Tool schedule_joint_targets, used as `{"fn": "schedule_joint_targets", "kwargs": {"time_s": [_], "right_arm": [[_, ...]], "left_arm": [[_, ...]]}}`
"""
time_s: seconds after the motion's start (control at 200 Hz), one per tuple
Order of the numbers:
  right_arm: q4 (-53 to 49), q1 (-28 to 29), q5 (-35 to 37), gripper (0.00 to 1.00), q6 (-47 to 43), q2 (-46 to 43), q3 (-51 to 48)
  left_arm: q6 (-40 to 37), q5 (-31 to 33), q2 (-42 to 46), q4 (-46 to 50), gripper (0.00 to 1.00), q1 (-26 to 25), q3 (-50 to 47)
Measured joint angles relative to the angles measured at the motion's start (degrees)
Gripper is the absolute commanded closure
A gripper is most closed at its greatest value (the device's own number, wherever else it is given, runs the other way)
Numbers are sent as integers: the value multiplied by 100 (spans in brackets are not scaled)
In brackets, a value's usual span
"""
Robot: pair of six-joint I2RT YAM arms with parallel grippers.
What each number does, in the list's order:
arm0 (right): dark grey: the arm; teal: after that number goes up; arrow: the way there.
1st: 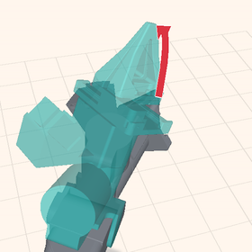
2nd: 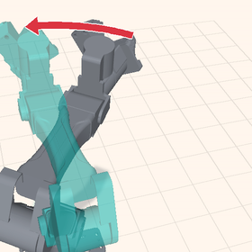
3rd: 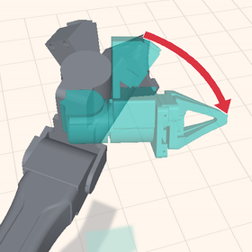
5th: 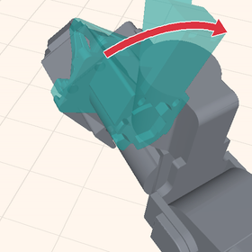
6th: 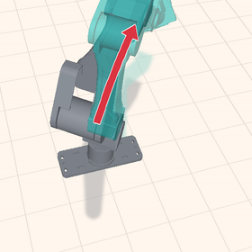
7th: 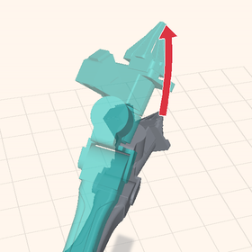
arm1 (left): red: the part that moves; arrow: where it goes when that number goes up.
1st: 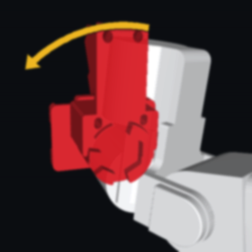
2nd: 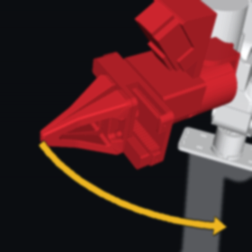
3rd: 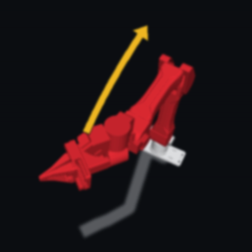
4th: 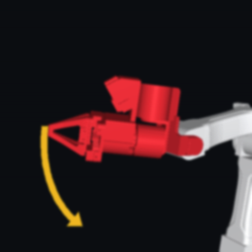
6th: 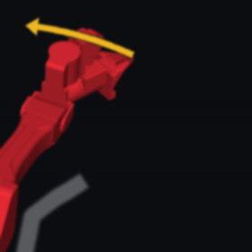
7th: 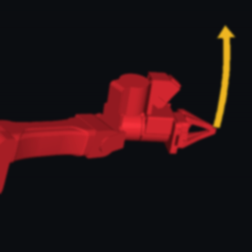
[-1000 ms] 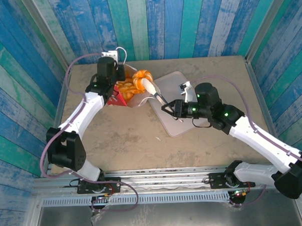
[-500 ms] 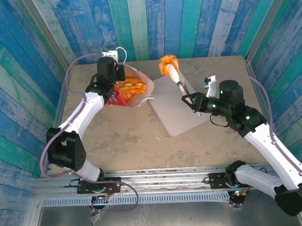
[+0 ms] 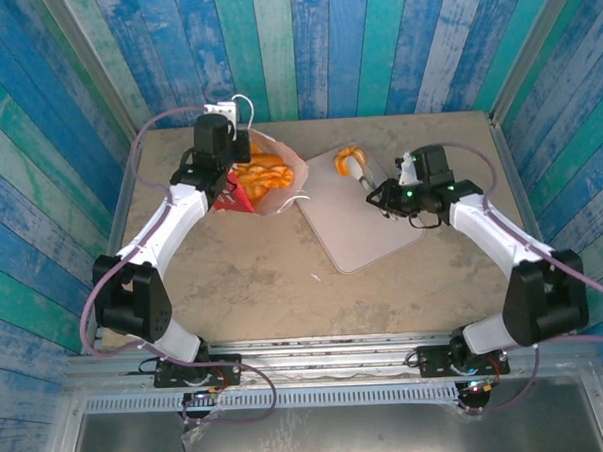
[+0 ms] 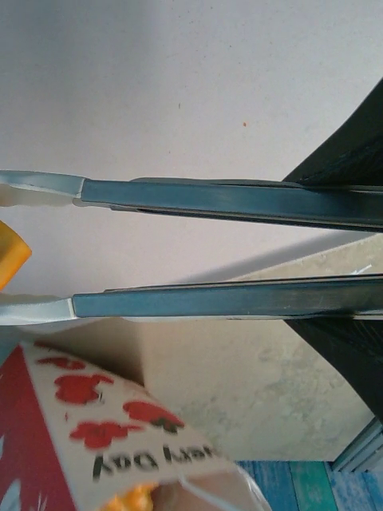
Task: Take the fake bread out of the paper bag
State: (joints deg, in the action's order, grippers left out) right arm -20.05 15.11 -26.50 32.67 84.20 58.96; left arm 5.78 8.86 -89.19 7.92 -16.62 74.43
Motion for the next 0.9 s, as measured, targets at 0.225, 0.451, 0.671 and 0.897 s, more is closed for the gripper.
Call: {"fn": "schedule_joint_targets", "kwargs": {"time_s": [0.225, 0.451, 0.671, 0.897], "right_arm": [[262, -94, -76, 92, -87, 706, 391], [538, -179, -149, 89, -94, 1333, 802], [621, -249, -168, 87, -114, 1687, 1016], [693, -341, -190, 76, -118, 1915, 1082]], "left_arm": [[0, -42, 0, 17, 94, 0, 0], [-2, -44, 0, 26, 95, 0, 0], [-4, -57, 0, 28, 95, 0, 0], [-4, -87, 0, 26, 95, 0, 0]]}}
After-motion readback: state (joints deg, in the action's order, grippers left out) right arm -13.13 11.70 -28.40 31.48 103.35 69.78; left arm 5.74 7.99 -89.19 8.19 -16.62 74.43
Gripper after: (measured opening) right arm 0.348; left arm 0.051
